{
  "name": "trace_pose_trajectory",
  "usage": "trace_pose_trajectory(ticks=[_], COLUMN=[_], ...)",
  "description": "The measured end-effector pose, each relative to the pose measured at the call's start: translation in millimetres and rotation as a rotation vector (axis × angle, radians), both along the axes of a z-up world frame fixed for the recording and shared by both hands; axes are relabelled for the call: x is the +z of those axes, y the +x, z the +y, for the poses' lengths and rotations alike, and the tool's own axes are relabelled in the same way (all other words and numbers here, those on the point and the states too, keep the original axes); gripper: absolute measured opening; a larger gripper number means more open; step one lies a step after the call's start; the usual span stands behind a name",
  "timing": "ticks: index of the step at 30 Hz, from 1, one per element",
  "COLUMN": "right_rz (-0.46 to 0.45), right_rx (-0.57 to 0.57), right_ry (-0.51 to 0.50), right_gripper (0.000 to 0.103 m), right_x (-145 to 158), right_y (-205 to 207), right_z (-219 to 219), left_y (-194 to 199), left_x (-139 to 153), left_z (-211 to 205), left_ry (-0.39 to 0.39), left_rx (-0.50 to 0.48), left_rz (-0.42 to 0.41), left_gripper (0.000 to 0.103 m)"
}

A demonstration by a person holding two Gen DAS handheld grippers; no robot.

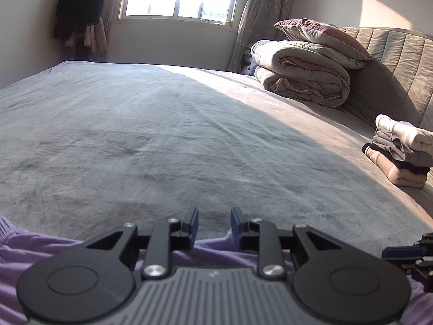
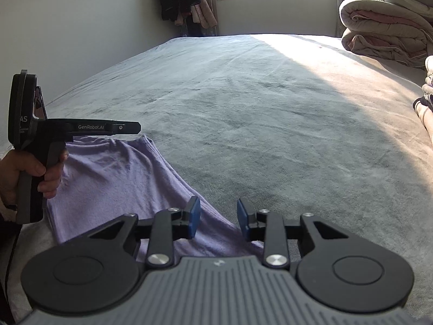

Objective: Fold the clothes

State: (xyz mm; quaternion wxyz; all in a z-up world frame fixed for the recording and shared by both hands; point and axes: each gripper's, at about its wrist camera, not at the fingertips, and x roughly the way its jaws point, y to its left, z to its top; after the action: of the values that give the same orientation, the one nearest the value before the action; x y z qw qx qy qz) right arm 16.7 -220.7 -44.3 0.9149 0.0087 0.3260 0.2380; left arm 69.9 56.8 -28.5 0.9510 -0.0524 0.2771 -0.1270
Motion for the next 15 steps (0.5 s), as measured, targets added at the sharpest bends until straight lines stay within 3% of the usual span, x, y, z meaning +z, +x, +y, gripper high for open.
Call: trace_pose_trajectory(ticks=[5,8,11,12,13,15], right_rz=[-0.024,-0.026,-0.037,-0.047,-0.059,-0.081], right_rx=[0.04,0.042,0.044,0.038,0.027,0.004], right_ry=[-0.028,-0.067,-0.091,-0.107,-0.125,-0.153], right_gripper=[0.014,0.013,0.013,0.011,0.002,0.0], right_x=[-2.1,-7.3,-10.9,-11.4,-11.7,-10.5], right_y=[-3.1,-3.3,-4.8,-5.6,-6.6,-7.2], right_z=[13.4,17.3,19.7,21.6,23.9,26.9], left_y=[-7.9,-2.0,-1.5,-1.4,-1.5,-1.7], left_x=[-12.8,-32.3,-35.3,-35.7,-35.8,-35.5], left_z=[-9.3,-10.3,-10.0,-10.5,-10.7,-10.5], left_ry=[-0.022,-0.024,-0.041,-0.043,-0.043,-0.048], left_rx=[-0.127,-0.133,-0.135,-0.135,-0.135,-0.133], left_rz=[0.007,0.063,0.057,0.055,0.054,0.054], left_gripper=[0.026,0.026,0.026,0.026,0.026,0.026])
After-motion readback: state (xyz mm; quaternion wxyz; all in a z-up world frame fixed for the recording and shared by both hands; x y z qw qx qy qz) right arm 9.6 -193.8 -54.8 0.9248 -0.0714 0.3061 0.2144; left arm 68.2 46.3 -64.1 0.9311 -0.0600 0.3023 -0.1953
